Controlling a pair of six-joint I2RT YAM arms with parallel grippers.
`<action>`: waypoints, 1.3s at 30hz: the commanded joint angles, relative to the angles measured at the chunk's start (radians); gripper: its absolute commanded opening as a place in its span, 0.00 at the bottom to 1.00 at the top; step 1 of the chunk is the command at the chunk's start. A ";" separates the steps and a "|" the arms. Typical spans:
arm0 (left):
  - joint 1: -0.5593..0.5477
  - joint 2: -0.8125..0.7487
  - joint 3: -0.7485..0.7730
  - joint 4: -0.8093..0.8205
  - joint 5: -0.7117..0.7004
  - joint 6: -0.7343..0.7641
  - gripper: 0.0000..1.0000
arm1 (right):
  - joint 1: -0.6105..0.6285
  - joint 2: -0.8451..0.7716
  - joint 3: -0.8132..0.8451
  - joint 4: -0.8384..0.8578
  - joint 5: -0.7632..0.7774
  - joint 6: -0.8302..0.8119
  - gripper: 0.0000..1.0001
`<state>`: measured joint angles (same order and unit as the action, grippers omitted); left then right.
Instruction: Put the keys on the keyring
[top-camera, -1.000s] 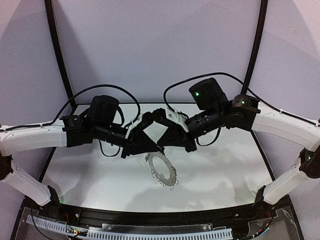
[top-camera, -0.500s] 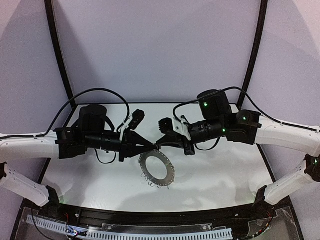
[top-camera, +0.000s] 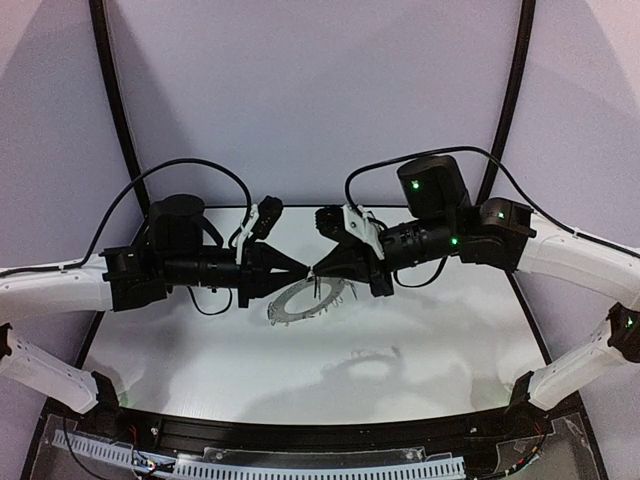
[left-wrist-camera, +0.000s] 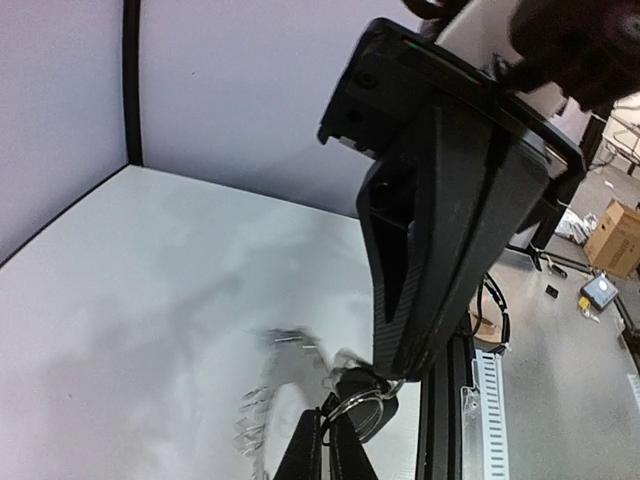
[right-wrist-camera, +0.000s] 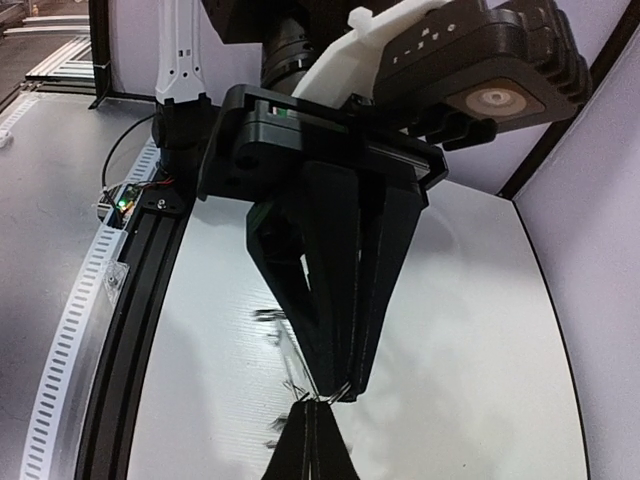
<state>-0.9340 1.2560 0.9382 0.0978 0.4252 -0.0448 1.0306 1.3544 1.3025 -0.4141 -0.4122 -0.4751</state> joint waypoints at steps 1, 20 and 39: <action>0.018 0.016 0.009 0.041 -0.126 -0.099 0.01 | 0.039 0.028 0.022 -0.025 -0.007 0.003 0.00; 0.018 -0.062 0.006 0.071 -0.574 -0.579 0.01 | 0.072 0.092 -0.240 0.429 0.329 0.060 0.00; 0.018 -0.046 -0.076 0.236 -0.705 -0.716 0.01 | 0.078 0.282 -0.177 0.747 0.050 0.357 0.00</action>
<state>-0.9382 1.2411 0.8711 0.1162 -0.1787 -0.7265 1.0649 1.6009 1.1076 0.3061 -0.1184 -0.2100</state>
